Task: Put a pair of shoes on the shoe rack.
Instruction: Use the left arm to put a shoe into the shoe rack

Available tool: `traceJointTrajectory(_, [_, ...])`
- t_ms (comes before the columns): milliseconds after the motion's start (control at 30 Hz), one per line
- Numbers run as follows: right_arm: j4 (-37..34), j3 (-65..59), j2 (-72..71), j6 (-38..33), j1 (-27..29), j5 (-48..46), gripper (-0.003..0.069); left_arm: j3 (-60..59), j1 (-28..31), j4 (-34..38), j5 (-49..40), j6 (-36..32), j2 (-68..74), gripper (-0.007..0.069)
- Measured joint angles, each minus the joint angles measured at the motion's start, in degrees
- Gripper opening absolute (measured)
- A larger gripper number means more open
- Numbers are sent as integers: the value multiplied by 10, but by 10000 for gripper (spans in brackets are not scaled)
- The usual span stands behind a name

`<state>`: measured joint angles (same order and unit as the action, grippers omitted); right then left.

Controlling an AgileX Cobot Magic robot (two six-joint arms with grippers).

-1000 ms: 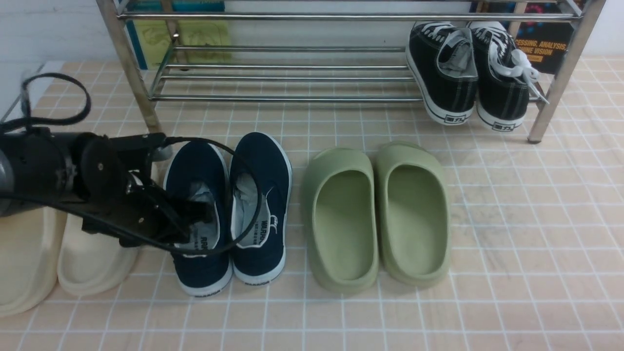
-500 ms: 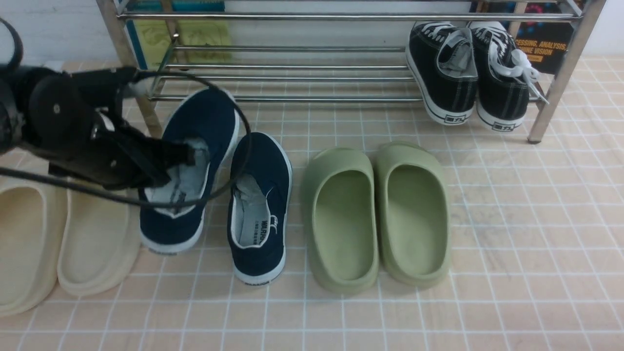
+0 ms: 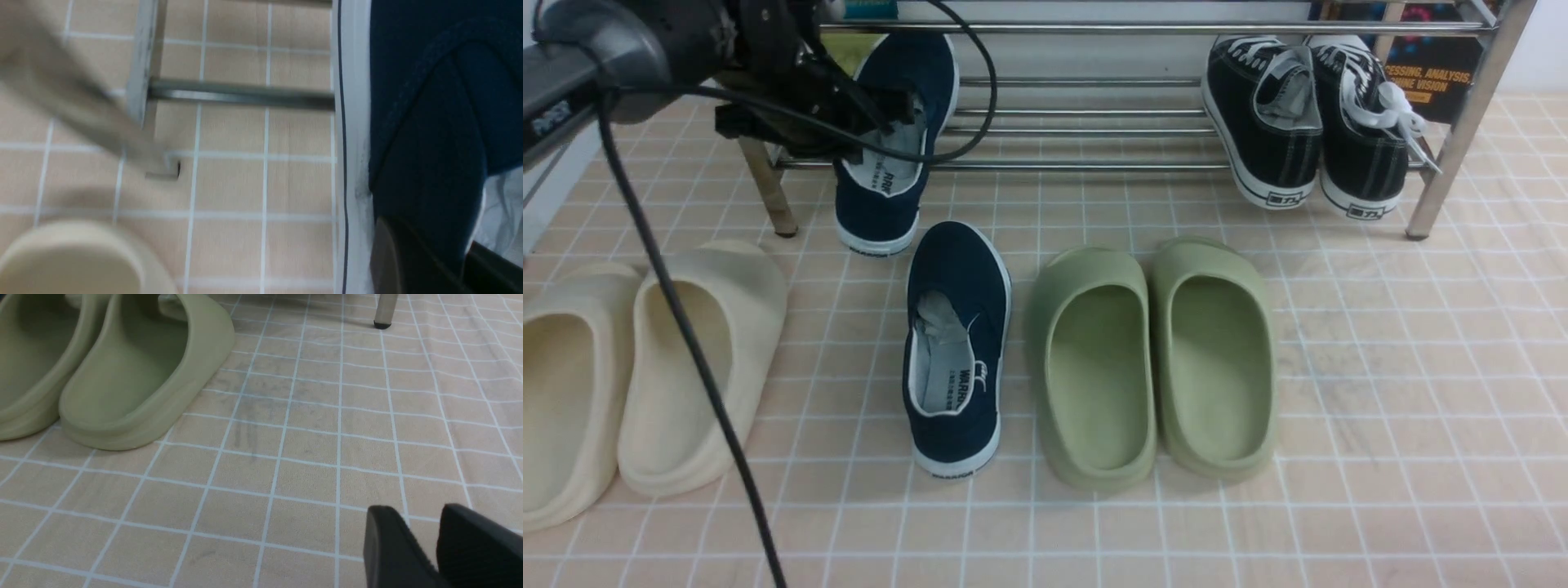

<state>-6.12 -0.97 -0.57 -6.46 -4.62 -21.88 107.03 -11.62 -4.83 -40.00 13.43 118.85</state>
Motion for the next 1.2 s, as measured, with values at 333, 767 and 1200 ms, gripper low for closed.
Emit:
traceJointTrajectory(333, [0, 0, 0, 0, 0, 0, 234, 172, 0, -60, 11, 71, 130, 50])
traceJointTrajectory(767, [0, 0, 0, 0, 0, 0, 237, 185, 0, -70, -11, 97, 117, 402])
traceJointTrajectory(1200, [0, 0, 0, 0, 0, 0, 237, 186, -2, -112, -28, 224, 130, 59])
